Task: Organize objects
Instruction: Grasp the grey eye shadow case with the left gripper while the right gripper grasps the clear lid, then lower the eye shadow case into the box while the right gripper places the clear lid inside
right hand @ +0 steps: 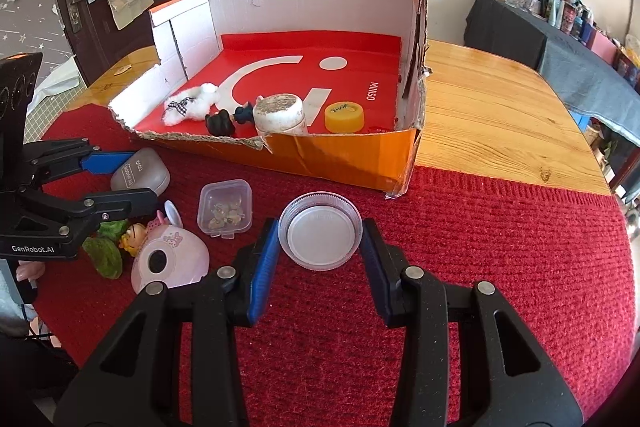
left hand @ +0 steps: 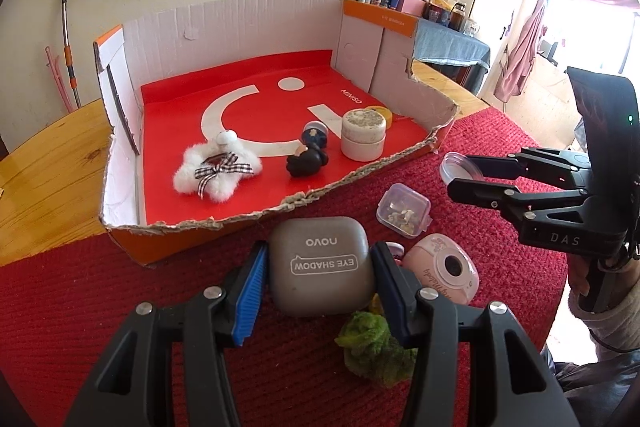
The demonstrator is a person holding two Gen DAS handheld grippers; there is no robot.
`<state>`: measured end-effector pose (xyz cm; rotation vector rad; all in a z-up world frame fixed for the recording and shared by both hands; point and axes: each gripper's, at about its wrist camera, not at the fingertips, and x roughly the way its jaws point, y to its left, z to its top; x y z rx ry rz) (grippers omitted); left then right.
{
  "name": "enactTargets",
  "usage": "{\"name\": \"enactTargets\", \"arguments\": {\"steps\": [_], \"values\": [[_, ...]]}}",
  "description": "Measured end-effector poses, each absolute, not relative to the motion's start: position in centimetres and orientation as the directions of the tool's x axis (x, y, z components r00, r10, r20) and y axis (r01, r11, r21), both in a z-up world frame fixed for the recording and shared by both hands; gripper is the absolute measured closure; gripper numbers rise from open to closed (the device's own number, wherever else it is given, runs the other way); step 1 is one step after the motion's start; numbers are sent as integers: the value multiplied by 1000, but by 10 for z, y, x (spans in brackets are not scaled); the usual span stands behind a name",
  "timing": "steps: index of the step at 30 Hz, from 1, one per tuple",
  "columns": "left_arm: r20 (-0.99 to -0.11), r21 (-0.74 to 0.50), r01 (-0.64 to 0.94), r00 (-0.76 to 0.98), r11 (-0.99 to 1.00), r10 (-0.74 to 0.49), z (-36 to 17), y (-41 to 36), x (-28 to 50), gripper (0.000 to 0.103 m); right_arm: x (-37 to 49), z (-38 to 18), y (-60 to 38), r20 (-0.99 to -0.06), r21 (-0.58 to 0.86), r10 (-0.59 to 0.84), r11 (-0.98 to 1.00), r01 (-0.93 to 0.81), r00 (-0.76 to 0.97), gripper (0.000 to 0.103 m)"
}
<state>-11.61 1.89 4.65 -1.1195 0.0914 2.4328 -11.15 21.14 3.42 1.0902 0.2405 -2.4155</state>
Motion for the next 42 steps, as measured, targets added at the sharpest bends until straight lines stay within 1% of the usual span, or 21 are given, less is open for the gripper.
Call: {"name": "enactTargets", "arguments": {"steps": [10,14,17,21,24,29,36,42], "values": [[-704,-161,-438,-577,-884,414,60,15,-106,49,-101,48,207,-727,36,-379,-853,520,-572,64],[-672,-193,-455,-585,-869,455,76,13,-99,49,-94,59,207,-709,77,-429,-835,545,-559,64],[-648,-192,-458,-606,-868,463,92,13,-102,49,-90,72,202,-690,65,-444,-824,562,-571,64],[-637,-188,-443,-624,-876,452,108,16,-125,49,-102,91,192,-671,36,-448,-816,577,-591,64],[-651,-197,-433,-613,-879,448,114,21,-153,49,-123,102,182,-671,13,-439,-812,583,-598,64],[-698,-238,-400,-564,-885,442,108,27,-205,49,-172,104,164,-714,14,-421,-808,589,-560,64],[-766,-286,-359,-471,-888,437,82,33,-252,49,-224,79,144,-803,-15,-337,-814,581,-491,64],[-797,-269,-342,-445,-900,407,66,36,-269,49,-246,60,137,-851,-39,-281,-810,585,-445,64]]}}
